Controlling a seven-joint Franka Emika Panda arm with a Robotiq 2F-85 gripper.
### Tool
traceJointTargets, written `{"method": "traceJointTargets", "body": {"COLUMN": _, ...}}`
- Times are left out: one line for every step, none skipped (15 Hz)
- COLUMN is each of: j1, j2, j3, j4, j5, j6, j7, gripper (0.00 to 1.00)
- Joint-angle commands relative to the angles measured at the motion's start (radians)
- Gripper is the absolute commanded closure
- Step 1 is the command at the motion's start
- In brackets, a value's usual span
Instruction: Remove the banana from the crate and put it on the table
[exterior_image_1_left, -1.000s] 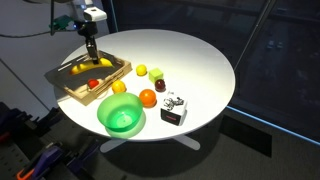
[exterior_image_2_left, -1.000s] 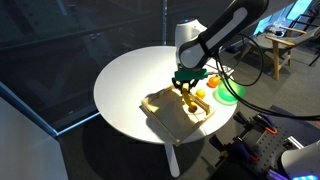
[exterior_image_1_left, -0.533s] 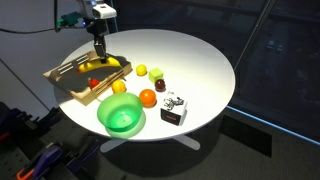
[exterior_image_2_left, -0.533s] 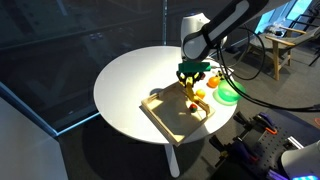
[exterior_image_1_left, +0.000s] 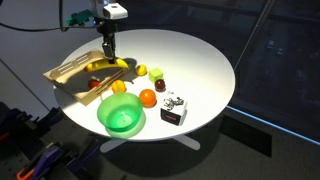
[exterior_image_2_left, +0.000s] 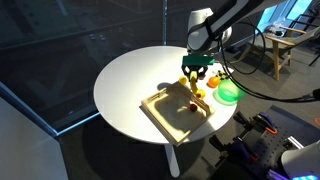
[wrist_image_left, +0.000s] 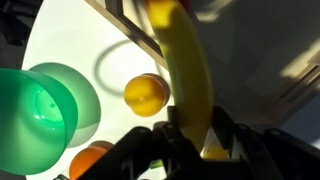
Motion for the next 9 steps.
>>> {"method": "traceJointTargets", "body": {"j1": -0.029, "j2": 0.026, "j3": -0.008, "j4": 0.052, "j5": 0.039, "j6": -0.042, "j7": 0.003, "gripper": 0.85}}
{"method": "traceJointTargets", "body": {"j1": -0.035, "j2": 0.032, "j3": -0.010, "j4": 0.057, "j5": 0.045, "j6": -0.041, "j7": 0.003, "gripper": 0.85}}
{"method": "traceJointTargets", "body": {"j1": -0.044, "j2": 0.039, "j3": -0.012, "j4": 0.063, "j5": 0.056, "j6": -0.038, "j7": -0.001, "gripper": 0.85}}
{"method": "traceJointTargets", "body": {"j1": -0.050, "j2": 0.047, "j3": -0.015, "j4": 0.069, "j5": 0.062, "j6": -0.032, "j7": -0.001, "gripper": 0.85}}
{"method": "traceJointTargets", "body": {"j1": -0.057, "j2": 0.055, "j3": -0.018, "j4": 0.076, "j5": 0.068, "j6": -0.029, "j7": -0.003, "gripper": 0.85}}
{"method": "traceJointTargets", "body": {"j1": -0.062, "j2": 0.061, "j3": -0.021, "j4": 0.082, "j5": 0.072, "j6": -0.025, "j7": -0.001, "gripper": 0.85}}
{"method": "traceJointTargets", "body": {"j1": -0.065, "j2": 0.068, "j3": -0.026, "j4": 0.089, "j5": 0.074, "j6": -0.020, "j7": 0.001, "gripper": 0.85}}
{"method": "traceJointTargets", "body": {"j1": -0.070, "j2": 0.074, "j3": -0.029, "j4": 0.095, "j5": 0.076, "j6": -0.016, "j7": 0.000, "gripper": 0.85}}
{"method": "traceJointTargets", "body": {"j1": -0.070, "j2": 0.078, "j3": -0.036, "j4": 0.100, "j5": 0.071, "j6": -0.008, "j7": 0.006, "gripper": 0.85}}
